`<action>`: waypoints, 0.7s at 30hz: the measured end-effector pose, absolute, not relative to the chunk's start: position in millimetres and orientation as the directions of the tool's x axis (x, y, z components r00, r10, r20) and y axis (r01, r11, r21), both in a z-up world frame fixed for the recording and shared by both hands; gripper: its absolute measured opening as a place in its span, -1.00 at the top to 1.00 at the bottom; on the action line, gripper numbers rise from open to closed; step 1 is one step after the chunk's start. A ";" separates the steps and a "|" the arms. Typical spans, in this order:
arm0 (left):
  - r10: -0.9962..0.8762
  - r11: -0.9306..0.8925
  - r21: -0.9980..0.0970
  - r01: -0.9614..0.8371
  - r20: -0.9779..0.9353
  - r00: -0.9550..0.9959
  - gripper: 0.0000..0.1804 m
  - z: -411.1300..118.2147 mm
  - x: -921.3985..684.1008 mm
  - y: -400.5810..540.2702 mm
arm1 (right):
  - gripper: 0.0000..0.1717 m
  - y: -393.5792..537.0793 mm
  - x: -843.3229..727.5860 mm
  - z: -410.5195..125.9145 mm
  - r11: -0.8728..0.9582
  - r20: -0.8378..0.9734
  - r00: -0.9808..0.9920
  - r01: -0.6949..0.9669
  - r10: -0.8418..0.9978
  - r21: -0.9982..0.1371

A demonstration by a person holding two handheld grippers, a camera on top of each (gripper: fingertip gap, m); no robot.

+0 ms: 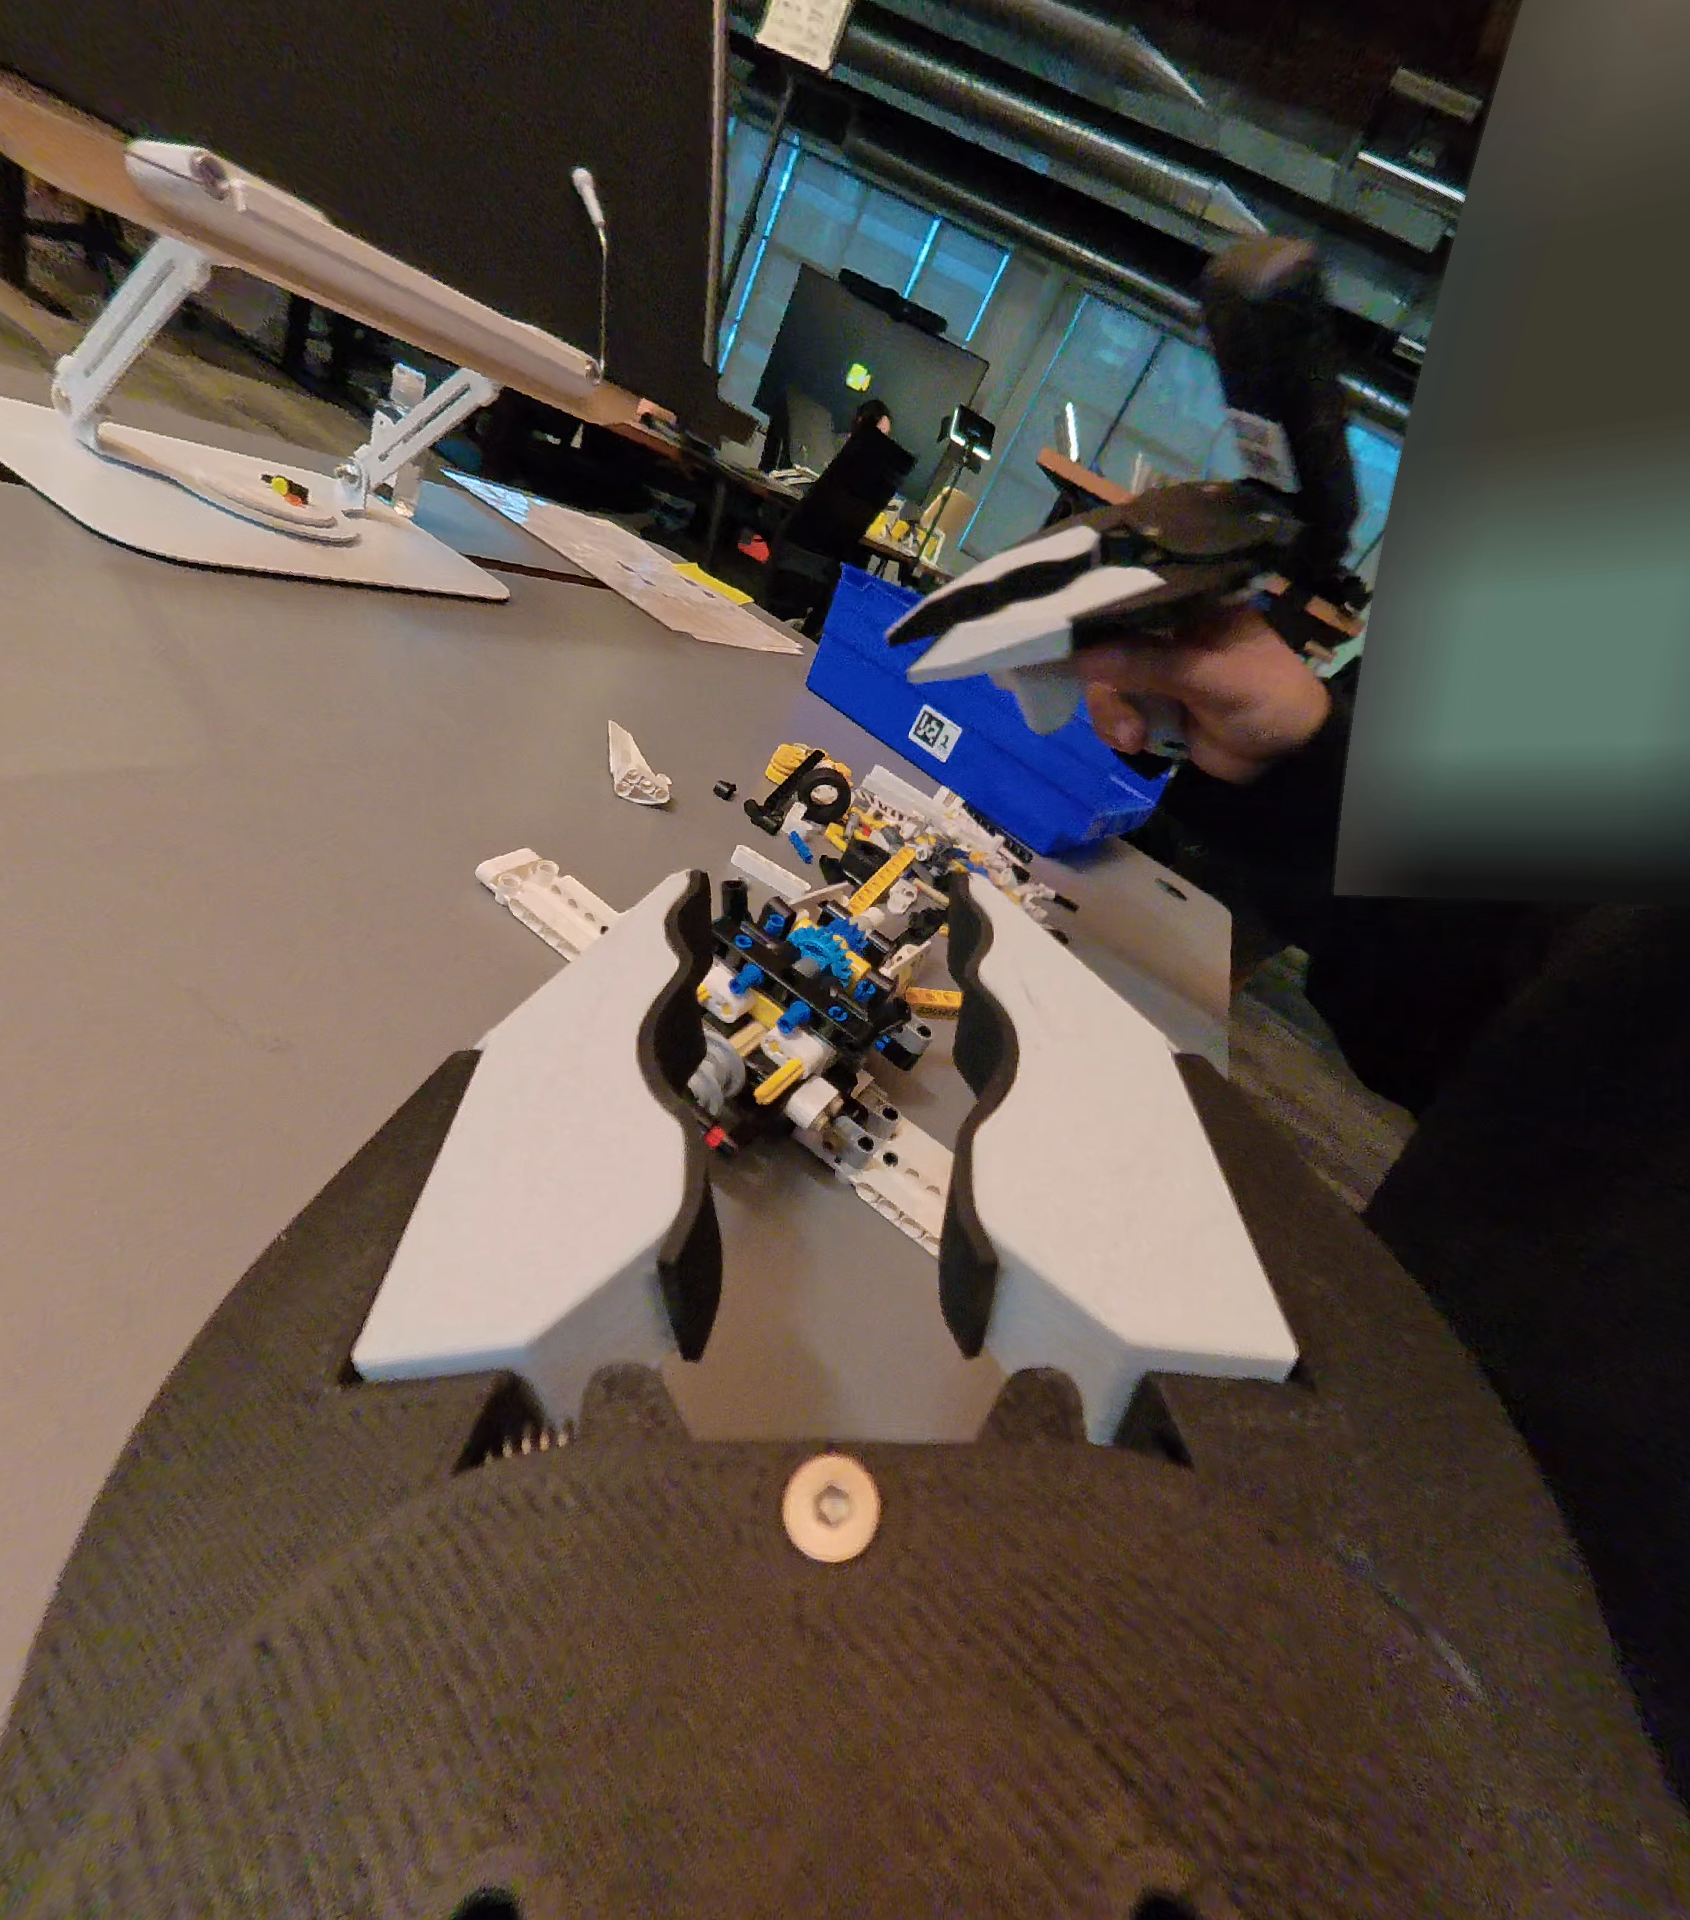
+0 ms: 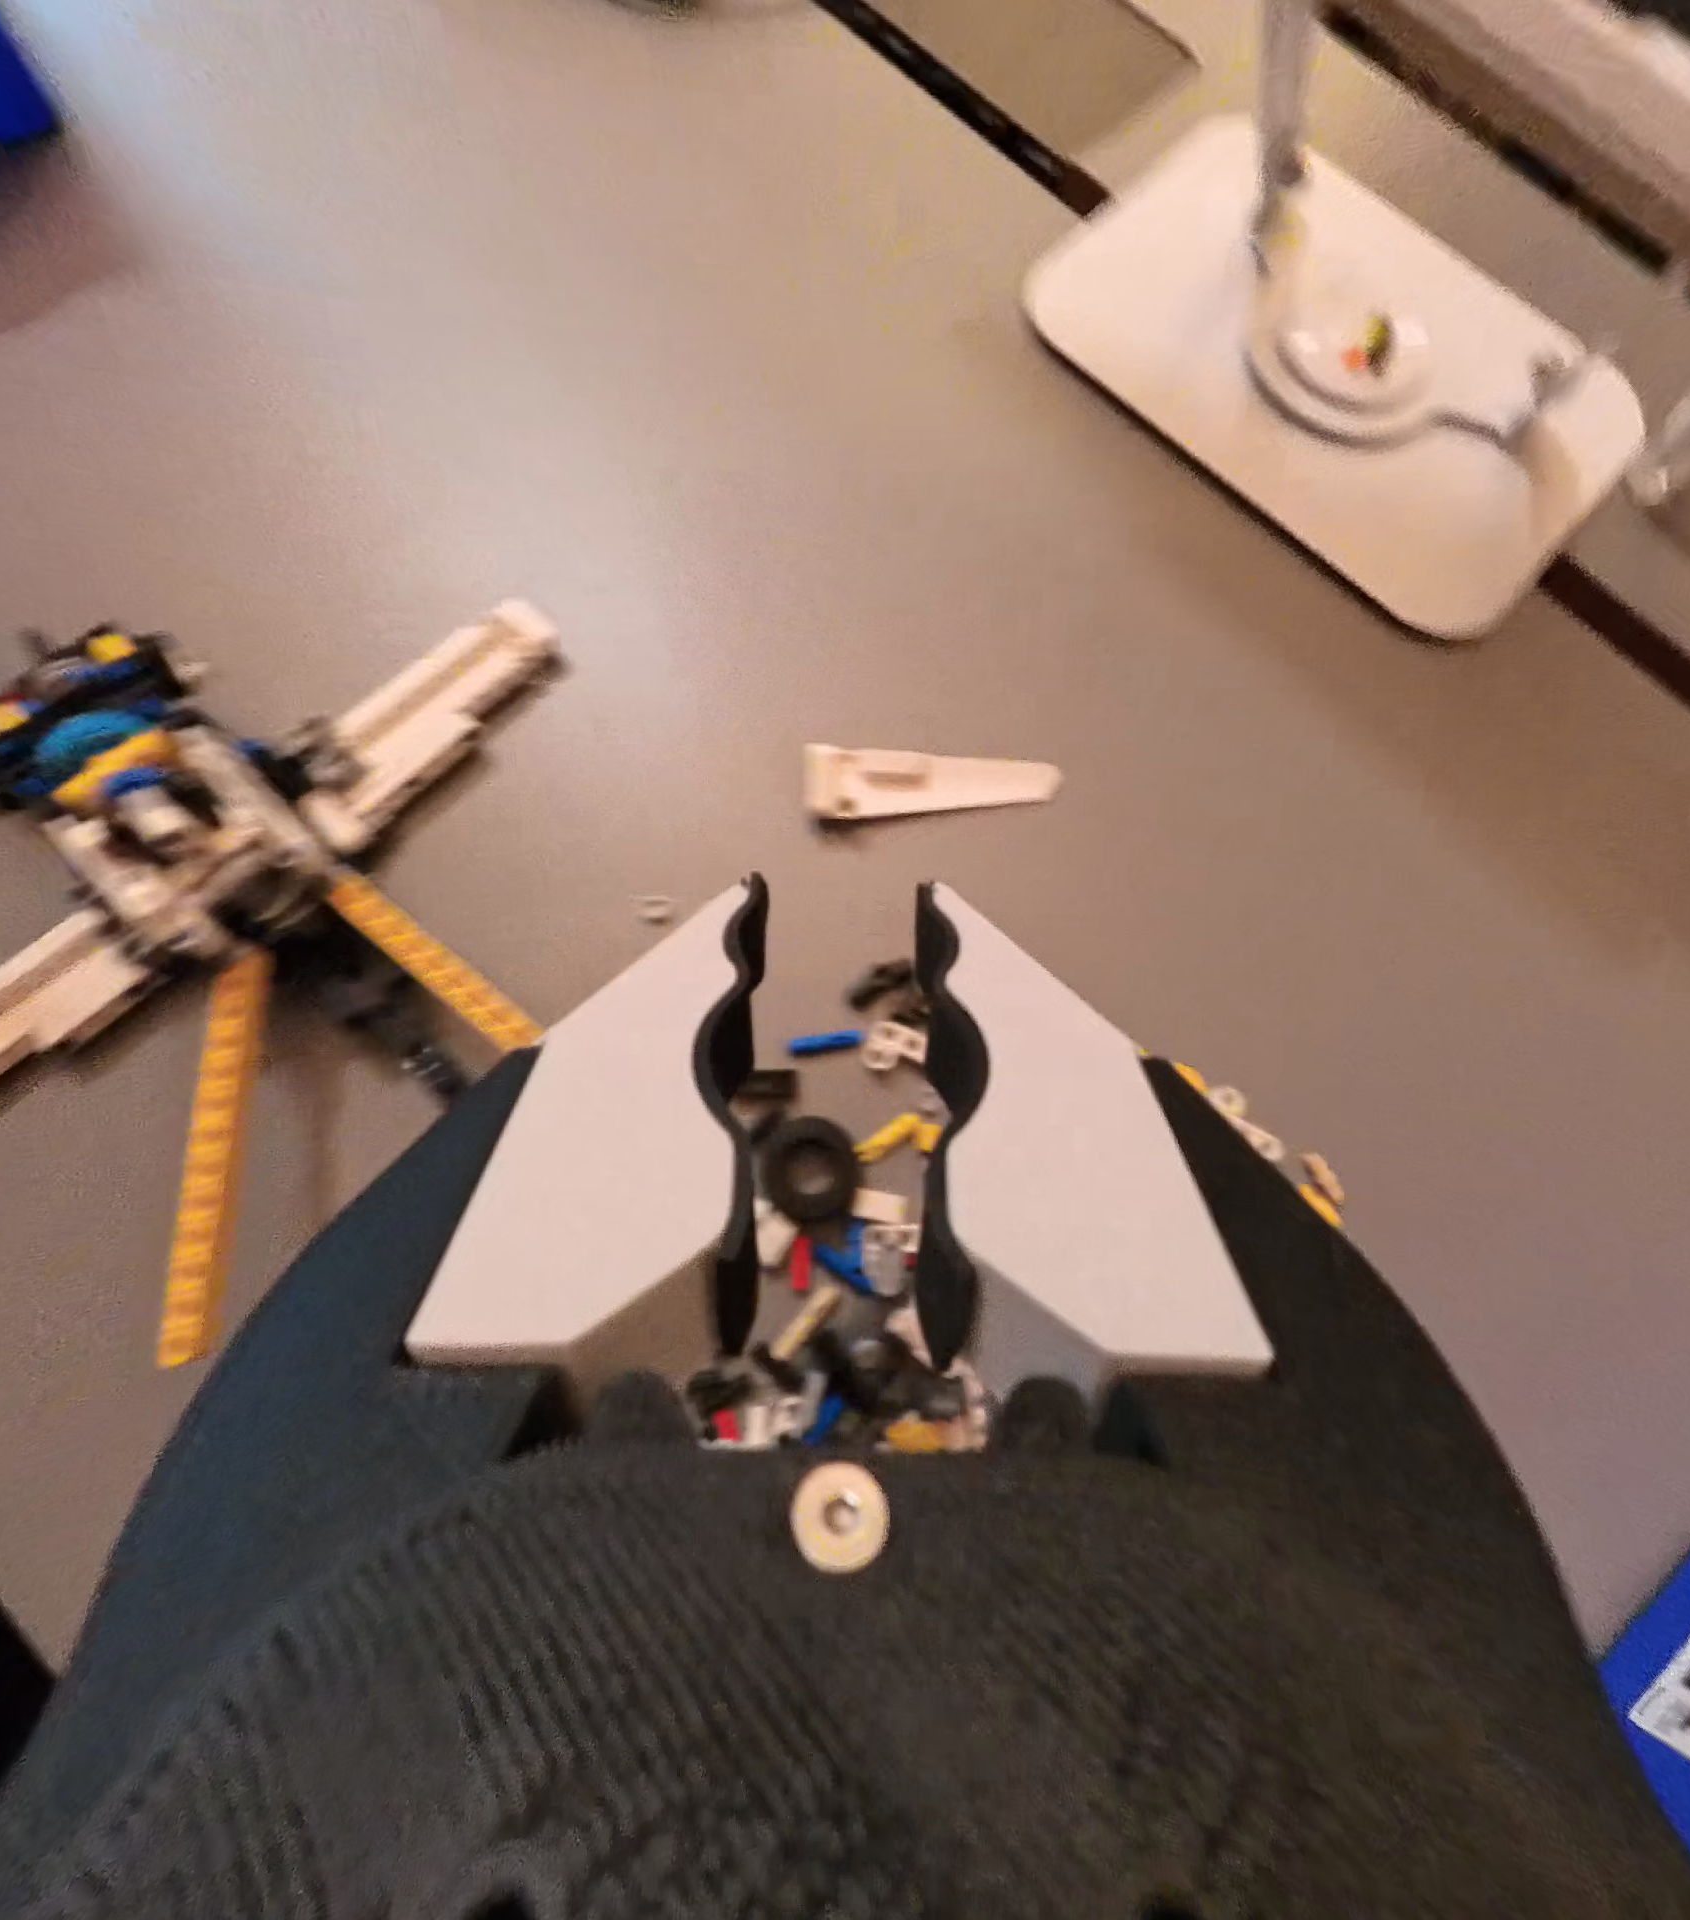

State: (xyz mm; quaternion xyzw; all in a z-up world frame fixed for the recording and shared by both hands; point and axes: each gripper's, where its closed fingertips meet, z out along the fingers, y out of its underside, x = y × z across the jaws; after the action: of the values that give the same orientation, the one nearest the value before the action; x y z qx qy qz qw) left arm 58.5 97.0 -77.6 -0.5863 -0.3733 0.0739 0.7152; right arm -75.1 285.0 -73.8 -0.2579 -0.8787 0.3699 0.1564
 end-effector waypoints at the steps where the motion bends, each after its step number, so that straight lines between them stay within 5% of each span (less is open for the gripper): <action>1: 0.547 0.294 -0.898 0.326 0.438 0.714 0.52 -77.5 59.3 97.9 | 0.68 273.4 -55.7 -70.1 0.597 0.110 -0.835 0.287 0.540 -0.749; 5: 0.530 0.318 -0.892 0.320 0.447 0.720 0.56 -74.6 60.7 95.9 | 0.68 226.8 18.3 -67.3 0.466 0.042 -0.895 0.191 0.444 -0.864; 12: 0.383 0.446 -0.795 0.411 0.584 0.715 0.56 -69.9 61.8 88.0 | 0.62 186.5 57.6 -88.9 0.313 -0.141 -0.903 0.282 0.405 -0.907; 21: 0.415 0.378 -0.833 0.403 0.542 0.731 0.63 -73.9 67.0 98.9 | 0.65 180.1 72.8 -99.8 0.479 0.088 -0.893 0.152 0.441 -0.864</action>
State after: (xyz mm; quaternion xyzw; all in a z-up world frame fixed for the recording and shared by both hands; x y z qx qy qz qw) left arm 67.0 98.9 -73.9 -0.5577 -0.3670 0.0040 0.7445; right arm 72.8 180.1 -99.8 -0.1749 -0.8467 0.4793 0.1509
